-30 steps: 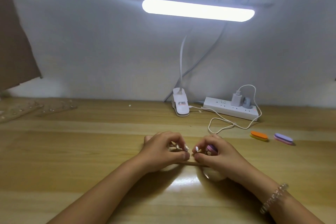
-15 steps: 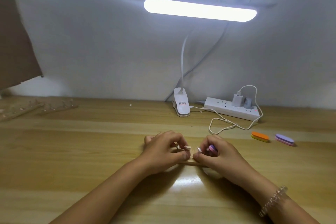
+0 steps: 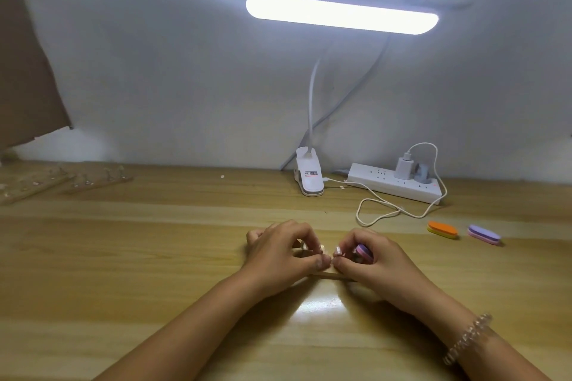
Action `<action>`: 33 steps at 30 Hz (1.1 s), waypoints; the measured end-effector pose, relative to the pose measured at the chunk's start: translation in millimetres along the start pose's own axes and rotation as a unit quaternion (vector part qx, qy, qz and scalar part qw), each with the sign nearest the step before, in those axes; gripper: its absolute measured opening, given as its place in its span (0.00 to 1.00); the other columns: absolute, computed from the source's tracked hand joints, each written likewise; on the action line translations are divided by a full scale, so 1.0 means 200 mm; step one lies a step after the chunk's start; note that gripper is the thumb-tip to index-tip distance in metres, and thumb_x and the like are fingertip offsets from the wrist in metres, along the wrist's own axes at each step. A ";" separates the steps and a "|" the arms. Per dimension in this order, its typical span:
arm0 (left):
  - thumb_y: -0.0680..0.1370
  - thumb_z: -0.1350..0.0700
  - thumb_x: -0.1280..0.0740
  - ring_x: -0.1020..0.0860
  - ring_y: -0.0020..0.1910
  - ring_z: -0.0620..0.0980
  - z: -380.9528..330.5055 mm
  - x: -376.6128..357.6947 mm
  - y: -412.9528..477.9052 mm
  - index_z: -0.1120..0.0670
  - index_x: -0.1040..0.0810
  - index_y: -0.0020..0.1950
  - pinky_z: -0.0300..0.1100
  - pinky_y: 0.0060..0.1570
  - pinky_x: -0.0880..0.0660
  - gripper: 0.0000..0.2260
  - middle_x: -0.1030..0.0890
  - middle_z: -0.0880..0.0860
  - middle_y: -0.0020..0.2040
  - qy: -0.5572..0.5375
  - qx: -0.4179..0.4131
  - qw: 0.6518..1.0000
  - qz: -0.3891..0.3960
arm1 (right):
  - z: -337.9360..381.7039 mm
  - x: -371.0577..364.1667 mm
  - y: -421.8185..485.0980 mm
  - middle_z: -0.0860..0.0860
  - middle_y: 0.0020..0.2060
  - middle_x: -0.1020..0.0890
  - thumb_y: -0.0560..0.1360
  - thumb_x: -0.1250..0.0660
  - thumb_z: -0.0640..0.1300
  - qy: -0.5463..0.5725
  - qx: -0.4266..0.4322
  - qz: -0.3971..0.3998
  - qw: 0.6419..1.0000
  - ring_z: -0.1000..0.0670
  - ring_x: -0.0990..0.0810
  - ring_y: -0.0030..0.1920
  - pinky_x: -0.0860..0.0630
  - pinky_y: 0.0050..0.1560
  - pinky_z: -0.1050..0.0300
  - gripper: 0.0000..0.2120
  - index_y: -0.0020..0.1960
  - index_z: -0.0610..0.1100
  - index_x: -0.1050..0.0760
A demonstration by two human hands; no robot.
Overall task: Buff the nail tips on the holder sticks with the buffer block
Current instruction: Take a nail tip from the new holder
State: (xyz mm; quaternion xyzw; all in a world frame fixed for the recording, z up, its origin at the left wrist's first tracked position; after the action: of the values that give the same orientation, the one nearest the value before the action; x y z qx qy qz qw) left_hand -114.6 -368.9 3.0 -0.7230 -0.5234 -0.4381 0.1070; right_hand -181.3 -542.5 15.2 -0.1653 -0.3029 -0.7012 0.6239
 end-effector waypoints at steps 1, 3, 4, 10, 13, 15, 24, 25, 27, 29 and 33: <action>0.71 0.38 0.27 0.26 0.54 0.39 0.00 0.01 0.00 0.42 0.22 0.43 0.44 0.56 0.41 0.10 0.21 0.39 0.48 -0.006 -0.001 1.000 0.006 | 0.00 0.00 0.00 0.49 0.42 0.21 0.71 0.26 0.41 -0.004 0.002 0.001 1.000 0.52 0.22 0.44 0.25 0.51 0.56 0.05 0.41 0.48 0.21; 0.71 0.38 0.27 0.25 0.53 0.38 0.01 0.02 0.01 0.41 0.22 0.42 0.43 0.55 0.42 0.09 0.21 0.38 0.47 -0.018 -0.002 1.000 0.012 | 0.00 0.01 0.00 0.50 0.42 0.21 0.72 0.26 0.41 -0.009 0.005 0.004 1.000 0.54 0.22 0.45 0.26 0.49 0.59 0.05 0.41 0.49 0.21; 0.71 0.38 0.26 0.25 0.53 0.38 0.01 0.02 0.01 0.41 0.22 0.42 0.43 0.54 0.42 0.09 0.21 0.38 0.47 -0.020 -0.002 1.000 0.013 | 0.00 0.01 0.00 0.51 0.42 0.21 0.72 0.26 0.41 -0.009 0.006 0.005 1.000 0.54 0.23 0.44 0.26 0.48 0.61 0.05 0.41 0.49 0.21; 0.70 0.38 0.27 0.26 0.53 0.38 0.00 0.03 0.00 0.41 0.22 0.43 0.43 0.51 0.43 0.10 0.22 0.37 0.47 -0.011 -0.008 1.000 0.017 | -0.01 0.00 -0.02 0.52 0.44 0.22 0.71 0.25 0.43 -0.015 0.001 -0.021 1.000 0.56 0.24 0.43 0.29 0.42 0.68 0.08 0.47 0.50 0.22; 0.68 0.37 0.25 0.26 0.54 0.36 0.03 0.10 0.00 0.38 0.21 0.45 0.43 0.59 0.42 0.11 0.21 0.35 0.48 -0.026 0.007 0.999 0.026 | -0.02 0.01 -0.04 0.55 0.46 0.25 0.70 0.24 0.48 -0.065 -0.004 -0.048 0.997 0.58 0.25 0.45 0.29 0.43 0.69 0.15 0.53 0.53 0.26; 0.67 0.39 0.23 0.24 0.51 0.32 0.07 0.14 0.00 0.37 0.21 0.47 0.48 0.68 0.39 0.13 0.21 0.30 0.45 -0.053 0.026 0.996 0.059 | -0.03 0.02 -0.06 0.55 0.46 0.25 0.70 0.24 0.51 -0.083 -0.010 -0.064 0.994 0.58 0.26 0.45 0.29 0.42 0.68 0.15 0.52 0.54 0.27; 0.70 0.45 0.23 0.21 0.45 0.38 0.10 0.15 -0.02 0.38 0.18 0.41 0.57 0.68 0.33 0.05 0.22 0.33 0.36 -0.100 0.036 0.992 0.071 | -0.04 0.04 -0.09 0.54 0.39 0.22 0.73 0.27 0.48 -0.097 -0.017 -0.078 0.992 0.58 0.25 0.41 0.31 0.40 0.66 0.05 0.43 0.53 0.24; 0.70 0.45 0.23 0.23 0.42 0.36 0.10 0.15 -0.02 0.38 0.18 0.40 0.56 0.69 0.34 0.05 0.22 0.33 0.35 -0.099 0.037 0.992 0.070 | -0.04 0.04 -0.09 0.54 0.38 0.21 0.73 0.28 0.47 -0.090 -0.015 -0.082 0.992 0.58 0.25 0.41 0.30 0.41 0.66 0.05 0.42 0.52 0.23; 0.70 0.44 0.23 0.25 0.40 0.34 0.10 0.15 -0.02 0.36 0.18 0.40 0.56 0.69 0.34 0.05 0.23 0.32 0.34 -0.098 0.040 0.992 0.071 | -0.04 0.04 -0.09 0.54 0.39 0.20 0.73 0.28 0.45 -0.082 -0.012 -0.082 0.993 0.57 0.24 0.42 0.29 0.43 0.64 0.05 0.42 0.52 0.23; 0.70 0.44 0.23 0.25 0.40 0.33 0.09 0.15 -0.02 0.34 0.19 0.38 0.54 0.69 0.35 0.06 0.24 0.31 0.34 -0.088 0.038 0.993 0.067 | -0.04 0.04 -0.09 0.54 0.39 0.19 0.74 0.28 0.45 -0.077 -0.012 -0.078 0.994 0.56 0.23 0.42 0.28 0.43 0.64 0.04 0.42 0.51 0.22; 0.71 0.43 0.24 0.25 0.41 0.32 0.08 0.15 -0.02 0.31 0.21 0.37 0.53 0.70 0.37 0.08 0.24 0.28 0.36 -0.074 0.030 0.995 0.064 | -0.05 0.04 -0.08 0.52 0.37 0.19 0.73 0.27 0.46 -0.081 -0.019 -0.081 0.993 0.56 0.24 0.41 0.29 0.41 0.64 0.04 0.42 0.52 0.22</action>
State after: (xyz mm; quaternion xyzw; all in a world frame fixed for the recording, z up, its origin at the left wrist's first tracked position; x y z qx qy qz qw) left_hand -107.3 -337.5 13.5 -0.7817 -0.4958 -0.3597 0.1172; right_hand -196.9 -553.9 9.2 -0.2084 -0.3516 -0.7394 0.5350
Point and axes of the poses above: each hand's wrist, its own y-axis towards the middle knuckle, its own x-axis out of the back of the hand, z = x × y, the point moved 2 cm from there along y, towards the middle knuckle
